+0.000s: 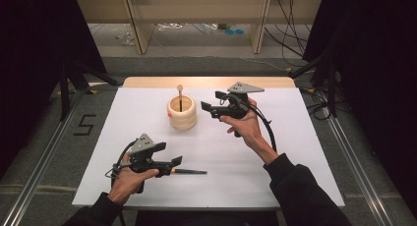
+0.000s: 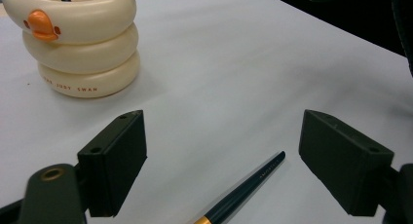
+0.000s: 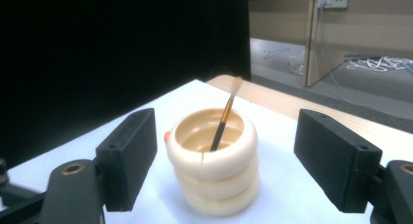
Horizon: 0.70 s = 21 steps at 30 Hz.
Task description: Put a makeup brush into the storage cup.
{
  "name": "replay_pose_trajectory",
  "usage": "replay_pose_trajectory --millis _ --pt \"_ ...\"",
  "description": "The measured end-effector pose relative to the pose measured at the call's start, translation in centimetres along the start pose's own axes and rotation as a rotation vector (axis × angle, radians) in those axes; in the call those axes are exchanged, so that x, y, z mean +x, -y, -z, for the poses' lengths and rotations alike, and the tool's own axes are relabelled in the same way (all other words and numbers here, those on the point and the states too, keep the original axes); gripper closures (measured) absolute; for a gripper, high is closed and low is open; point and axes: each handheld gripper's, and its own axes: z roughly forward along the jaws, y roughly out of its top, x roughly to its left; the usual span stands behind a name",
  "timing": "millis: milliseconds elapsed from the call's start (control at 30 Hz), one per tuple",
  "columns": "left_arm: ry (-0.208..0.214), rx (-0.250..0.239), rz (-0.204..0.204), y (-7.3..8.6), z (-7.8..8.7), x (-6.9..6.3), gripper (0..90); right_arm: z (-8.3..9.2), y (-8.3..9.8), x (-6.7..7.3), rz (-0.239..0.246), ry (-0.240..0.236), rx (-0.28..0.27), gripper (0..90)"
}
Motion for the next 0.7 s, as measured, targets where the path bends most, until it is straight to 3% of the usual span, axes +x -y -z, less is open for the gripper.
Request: replay_pose_trajectory --millis 100,133,267,700 --pt "0.004 0.001 -0.004 0.0 0.1 0.0 17.3 0.6 0.3 0.2 0.004 0.007 0.014 24.1" --pt "0.016 0.005 0.018 0.0 0.1 -0.1 17.3 0.8 0.4 0.2 0.009 0.009 0.012 24.4" --pt "-0.005 0.007 -0.017 -0.1 0.1 0.2 17.0 1.6 0.7 0.3 0.010 0.014 0.017 24.3" --pt "-0.005 0.004 -0.017 -0.1 0.3 0.3 16.9 3.9 2.0 0.8 0.018 0.024 0.028 23.1"
